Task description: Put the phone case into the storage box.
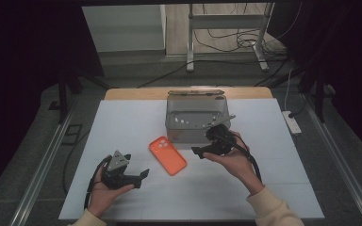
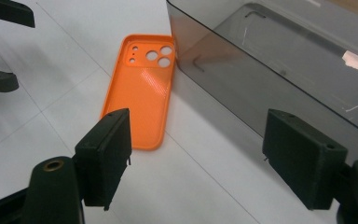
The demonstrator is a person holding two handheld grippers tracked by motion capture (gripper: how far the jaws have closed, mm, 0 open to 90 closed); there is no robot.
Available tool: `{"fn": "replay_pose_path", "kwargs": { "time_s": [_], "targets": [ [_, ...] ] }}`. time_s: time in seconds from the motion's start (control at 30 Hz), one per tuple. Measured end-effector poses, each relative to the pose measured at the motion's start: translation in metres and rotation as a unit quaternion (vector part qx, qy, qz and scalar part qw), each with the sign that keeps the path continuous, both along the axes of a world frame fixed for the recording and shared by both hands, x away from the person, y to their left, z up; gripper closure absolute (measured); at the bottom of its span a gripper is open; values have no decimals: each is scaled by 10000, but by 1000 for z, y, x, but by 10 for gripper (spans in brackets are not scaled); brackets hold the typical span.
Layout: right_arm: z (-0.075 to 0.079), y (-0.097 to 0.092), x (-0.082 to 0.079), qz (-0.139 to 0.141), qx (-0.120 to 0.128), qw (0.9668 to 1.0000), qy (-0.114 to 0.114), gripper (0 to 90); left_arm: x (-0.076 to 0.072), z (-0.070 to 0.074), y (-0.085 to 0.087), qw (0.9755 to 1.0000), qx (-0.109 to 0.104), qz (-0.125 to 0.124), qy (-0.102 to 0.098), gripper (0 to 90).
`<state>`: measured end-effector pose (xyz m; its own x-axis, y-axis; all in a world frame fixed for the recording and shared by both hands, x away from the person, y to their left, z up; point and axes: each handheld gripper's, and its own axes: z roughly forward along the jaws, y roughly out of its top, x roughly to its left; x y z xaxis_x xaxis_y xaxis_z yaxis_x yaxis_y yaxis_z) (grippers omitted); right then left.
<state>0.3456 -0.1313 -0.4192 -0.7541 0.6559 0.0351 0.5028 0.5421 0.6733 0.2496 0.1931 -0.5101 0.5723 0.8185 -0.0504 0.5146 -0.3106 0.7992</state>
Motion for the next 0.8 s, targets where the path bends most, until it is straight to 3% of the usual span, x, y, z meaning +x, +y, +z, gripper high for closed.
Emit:
{"fn": "replay_pose_path", "kwargs": {
  "time_s": [0.8],
  "targets": [
    [-3, 24, 8, 107, 7, 9999, 74, 249, 0, 1, 0, 10000, 6, -18, -28, 100]
  ]
}}
